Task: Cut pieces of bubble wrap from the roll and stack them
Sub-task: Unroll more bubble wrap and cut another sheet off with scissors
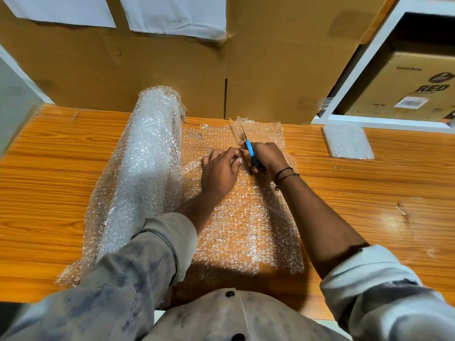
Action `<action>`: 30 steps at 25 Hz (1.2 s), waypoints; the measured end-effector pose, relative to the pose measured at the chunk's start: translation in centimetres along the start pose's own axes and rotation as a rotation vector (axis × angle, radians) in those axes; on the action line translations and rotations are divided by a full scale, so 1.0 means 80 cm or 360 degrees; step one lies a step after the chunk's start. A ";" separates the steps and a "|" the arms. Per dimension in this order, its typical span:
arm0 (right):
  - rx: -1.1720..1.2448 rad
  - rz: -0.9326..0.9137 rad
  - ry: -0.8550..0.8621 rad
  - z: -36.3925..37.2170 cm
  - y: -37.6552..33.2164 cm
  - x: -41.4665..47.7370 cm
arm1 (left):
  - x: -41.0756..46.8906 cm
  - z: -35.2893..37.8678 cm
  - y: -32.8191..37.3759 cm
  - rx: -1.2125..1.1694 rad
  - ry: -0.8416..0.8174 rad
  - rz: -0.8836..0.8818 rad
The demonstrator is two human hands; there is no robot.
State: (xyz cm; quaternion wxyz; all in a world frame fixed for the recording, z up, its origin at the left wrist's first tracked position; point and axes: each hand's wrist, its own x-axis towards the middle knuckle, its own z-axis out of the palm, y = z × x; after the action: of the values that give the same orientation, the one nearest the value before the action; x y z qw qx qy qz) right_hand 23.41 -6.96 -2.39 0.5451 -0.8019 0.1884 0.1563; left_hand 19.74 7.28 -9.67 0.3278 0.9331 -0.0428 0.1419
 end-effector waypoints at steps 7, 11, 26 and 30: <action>-0.0218 -0.0054 0.0169 -0.006 -0.001 0.017 | 0.000 0.001 -0.003 -0.0033 0.0019 0.0034; -0.0130 -0.0046 0.0238 -0.013 0.004 0.012 | 0.001 0.003 -0.004 -0.0042 0.0023 0.0047; 0.0087 0.0048 -0.0007 -0.005 -0.008 0.005 | 0.000 0.005 -0.007 -0.0057 0.0090 0.0064; -0.0094 0.0020 0.0080 -0.005 -0.018 0.025 | 0.000 0.007 -0.008 -0.0078 0.0103 0.0084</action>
State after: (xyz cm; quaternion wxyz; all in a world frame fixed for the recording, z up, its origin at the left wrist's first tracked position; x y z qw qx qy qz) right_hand 25.91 -7.11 -1.98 0.5152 -0.8202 0.2022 0.1451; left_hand 19.97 7.44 -10.47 0.3478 0.9183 -0.0601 0.1794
